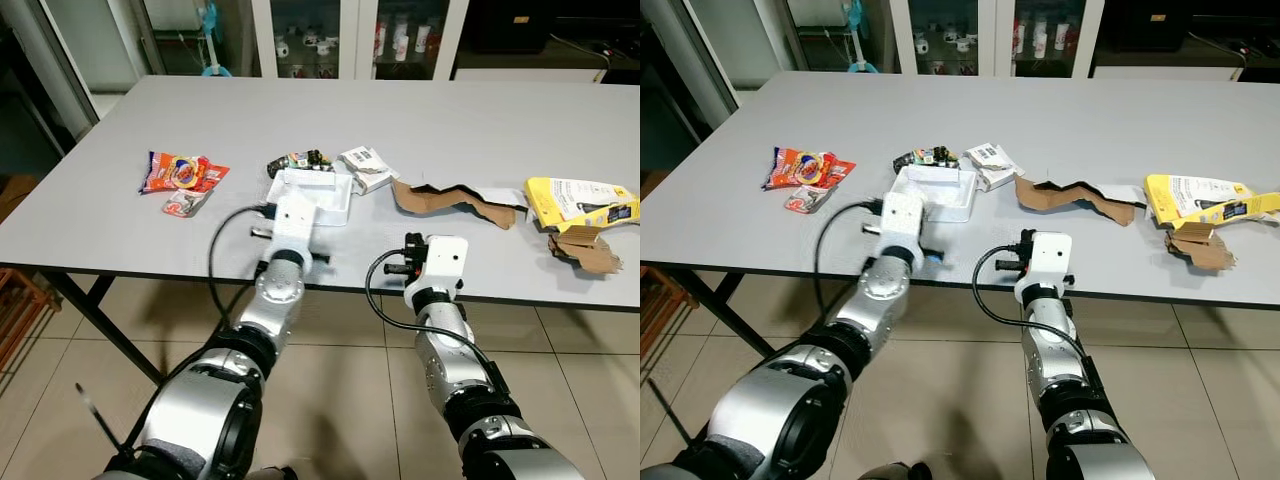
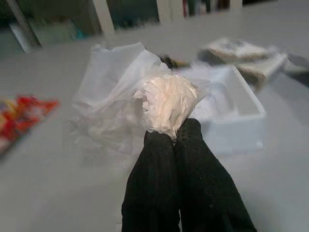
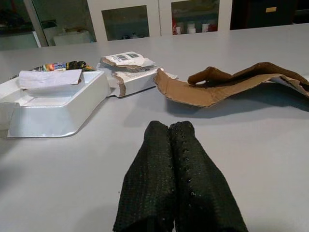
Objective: Picking trash to rubbish bin
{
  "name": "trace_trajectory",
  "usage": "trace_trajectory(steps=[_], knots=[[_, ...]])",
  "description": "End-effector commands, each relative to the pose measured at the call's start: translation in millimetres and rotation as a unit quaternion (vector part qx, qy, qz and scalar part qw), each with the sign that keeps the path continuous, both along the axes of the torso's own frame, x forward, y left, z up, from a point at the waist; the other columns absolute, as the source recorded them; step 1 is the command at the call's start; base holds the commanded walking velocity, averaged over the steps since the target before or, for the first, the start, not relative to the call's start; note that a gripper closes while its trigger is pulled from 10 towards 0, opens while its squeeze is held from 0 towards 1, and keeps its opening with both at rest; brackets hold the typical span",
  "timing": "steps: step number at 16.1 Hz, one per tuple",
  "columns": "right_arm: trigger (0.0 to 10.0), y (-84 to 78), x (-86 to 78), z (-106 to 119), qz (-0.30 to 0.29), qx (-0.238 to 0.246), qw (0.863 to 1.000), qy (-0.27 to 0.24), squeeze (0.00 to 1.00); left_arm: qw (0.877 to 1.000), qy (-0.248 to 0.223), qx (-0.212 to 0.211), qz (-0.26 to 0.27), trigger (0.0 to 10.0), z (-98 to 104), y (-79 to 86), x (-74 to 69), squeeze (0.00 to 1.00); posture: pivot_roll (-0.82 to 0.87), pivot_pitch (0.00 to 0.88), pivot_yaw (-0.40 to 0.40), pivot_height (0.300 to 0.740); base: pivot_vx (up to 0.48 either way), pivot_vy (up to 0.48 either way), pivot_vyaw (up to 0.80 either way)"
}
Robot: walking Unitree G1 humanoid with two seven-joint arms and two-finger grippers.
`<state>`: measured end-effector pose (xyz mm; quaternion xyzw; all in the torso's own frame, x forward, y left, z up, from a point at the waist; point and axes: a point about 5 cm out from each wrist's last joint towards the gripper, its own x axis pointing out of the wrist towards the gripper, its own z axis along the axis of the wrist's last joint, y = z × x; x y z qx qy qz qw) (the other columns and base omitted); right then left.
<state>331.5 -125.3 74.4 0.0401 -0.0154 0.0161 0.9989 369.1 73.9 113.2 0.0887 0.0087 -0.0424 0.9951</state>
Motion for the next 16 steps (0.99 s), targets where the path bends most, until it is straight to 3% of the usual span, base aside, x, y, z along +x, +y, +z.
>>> trace_trajectory(steps=[1,4,8,16], knots=[[10.0,1.3,1.9,3.0,0.001,0.001,1.000,-0.003,0.00,0.999,-0.033,0.016,0.000,10.0,5.0,1.7,-0.6,0.00,-0.03,0.000,0.077,0.740,0.000,0.000,0.00],[10.0,-0.3,2.6,6.8,-0.006,0.004,1.000,-0.016,0.00,0.997,-0.072,0.029,-0.002,10.0,7.5,7.8,-3.8,0.00,-0.03,0.000,0.073,0.740,0.000,0.000,0.00],[10.0,-3.1,3.9,11.9,-0.013,0.008,0.999,-0.030,0.00,0.990,-0.135,0.035,0.025,10.0,9.4,32.6,-12.9,0.00,-0.02,0.009,0.068,0.740,0.000,0.000,0.00],[10.0,-4.4,4.7,14.1,-0.017,0.000,0.999,-0.035,0.00,0.990,-0.127,0.048,0.045,10.0,-3.3,44.7,-20.8,0.00,-0.02,0.015,0.067,0.740,0.000,0.000,0.00]])
